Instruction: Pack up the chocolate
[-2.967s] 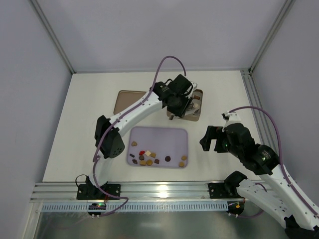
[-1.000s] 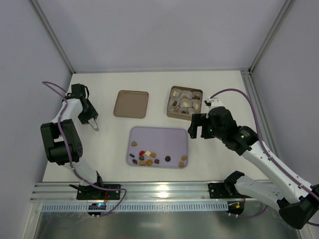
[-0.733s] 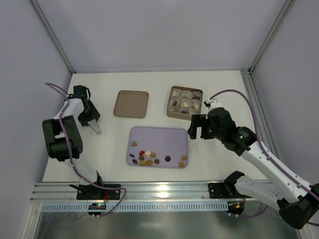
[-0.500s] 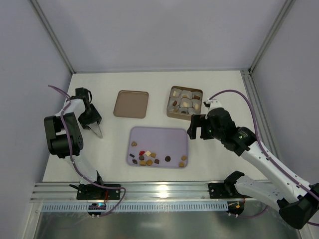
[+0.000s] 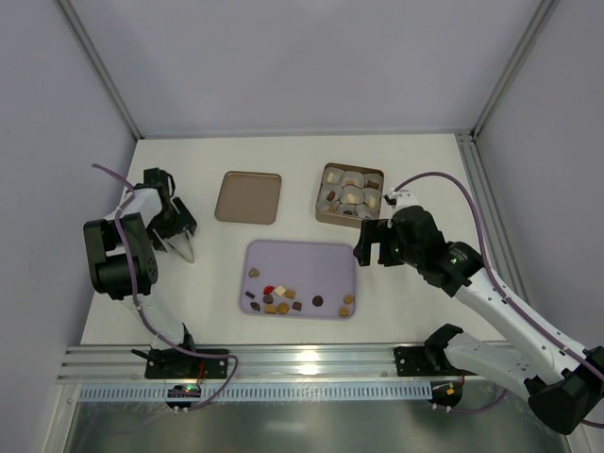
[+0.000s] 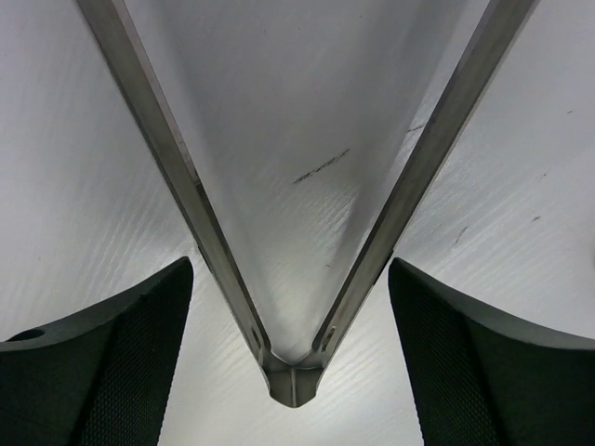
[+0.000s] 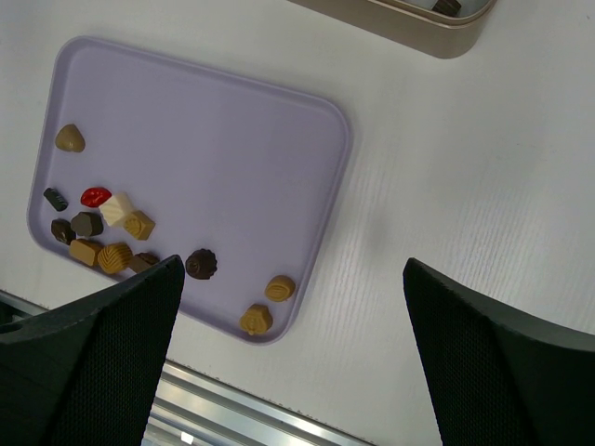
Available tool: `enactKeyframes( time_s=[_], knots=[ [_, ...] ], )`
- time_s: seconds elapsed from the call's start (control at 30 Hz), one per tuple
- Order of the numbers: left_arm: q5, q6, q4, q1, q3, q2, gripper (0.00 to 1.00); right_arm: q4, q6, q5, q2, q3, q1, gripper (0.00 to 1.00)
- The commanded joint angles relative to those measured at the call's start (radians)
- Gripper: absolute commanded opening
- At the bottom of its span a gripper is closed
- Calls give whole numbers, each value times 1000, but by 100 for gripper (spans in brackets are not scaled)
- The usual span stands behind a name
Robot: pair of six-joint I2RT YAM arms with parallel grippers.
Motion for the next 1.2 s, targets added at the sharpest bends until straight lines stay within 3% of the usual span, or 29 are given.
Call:
enactKeyframes(
  time_s=[0.0,0.4,0.6,0.8,1.17],
  knots=[
    [-3,-7,-29,3,-5,-76,86,37,8,1,-16,6,-3,100],
    [-39,22,-92,1,-34,-307,86,34,0,0,8,29,-3,100],
    [-31,45,-72,-103,93,-371,82,30,-4,6,54,75,-1,100],
    [52,95,-6,-181,271,-207,75,63,-1,2,130,145,-3,100],
    [241,209,84,-181,478,134,61,221,11,-69,422,311,-3,100]
  ],
)
